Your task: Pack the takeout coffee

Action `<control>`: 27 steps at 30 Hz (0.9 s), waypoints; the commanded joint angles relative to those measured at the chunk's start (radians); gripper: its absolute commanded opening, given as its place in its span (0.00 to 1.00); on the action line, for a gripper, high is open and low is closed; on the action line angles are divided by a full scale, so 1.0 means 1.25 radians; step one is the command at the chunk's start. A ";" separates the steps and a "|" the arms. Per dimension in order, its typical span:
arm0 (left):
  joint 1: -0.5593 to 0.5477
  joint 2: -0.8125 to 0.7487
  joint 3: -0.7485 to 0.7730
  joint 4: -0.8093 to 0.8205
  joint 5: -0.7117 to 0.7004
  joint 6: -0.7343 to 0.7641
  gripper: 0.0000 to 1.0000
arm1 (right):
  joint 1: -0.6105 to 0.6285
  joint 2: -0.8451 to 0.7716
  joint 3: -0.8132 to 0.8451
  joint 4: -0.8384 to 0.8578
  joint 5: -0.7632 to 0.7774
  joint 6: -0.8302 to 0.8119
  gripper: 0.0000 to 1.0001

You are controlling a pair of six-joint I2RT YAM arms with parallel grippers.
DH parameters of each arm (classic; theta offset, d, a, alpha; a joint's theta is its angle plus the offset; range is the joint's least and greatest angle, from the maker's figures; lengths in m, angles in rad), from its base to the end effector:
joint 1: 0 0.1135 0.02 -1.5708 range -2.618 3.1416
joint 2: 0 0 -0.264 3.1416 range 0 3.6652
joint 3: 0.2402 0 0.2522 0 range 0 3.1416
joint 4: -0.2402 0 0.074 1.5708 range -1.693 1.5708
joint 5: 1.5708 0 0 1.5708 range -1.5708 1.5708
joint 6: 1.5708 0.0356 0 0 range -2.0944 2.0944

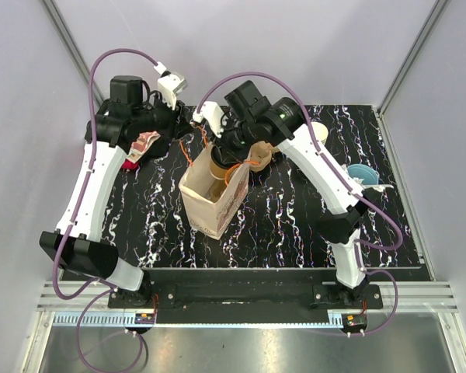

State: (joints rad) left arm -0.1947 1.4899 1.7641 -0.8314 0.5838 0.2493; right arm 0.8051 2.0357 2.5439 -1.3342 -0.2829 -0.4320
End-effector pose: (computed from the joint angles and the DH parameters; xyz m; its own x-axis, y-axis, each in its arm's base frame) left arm 0.2967 -0.0785 0.4459 -0.3497 0.2788 -0.8944 0.7292 0.6803 -0.0731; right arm 0.2676 0.2927 0.4416 -0.1180 -0.7029 -0.7015 -0.9611 0.2586 -0.0974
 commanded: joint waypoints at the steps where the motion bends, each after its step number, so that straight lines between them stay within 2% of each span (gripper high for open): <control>1: 0.005 -0.002 -0.017 0.058 0.021 -0.020 0.31 | 0.009 0.012 -0.019 -0.003 -0.009 -0.049 0.00; 6: 0.006 -0.003 -0.029 0.070 0.024 -0.030 0.25 | 0.010 0.033 -0.018 -0.003 0.008 -0.070 0.00; 17: 0.010 -0.003 -0.043 0.097 -0.044 -0.068 0.03 | 0.009 0.047 -0.070 -0.009 0.003 -0.083 0.00; 27: 0.013 -0.003 -0.055 0.106 -0.068 -0.078 0.00 | 0.008 0.061 -0.117 0.006 0.040 -0.092 0.00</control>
State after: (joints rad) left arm -0.1844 1.4902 1.7069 -0.7570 0.5266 0.1627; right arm 0.8059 2.0991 2.4004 -1.3331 -0.2703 -0.5293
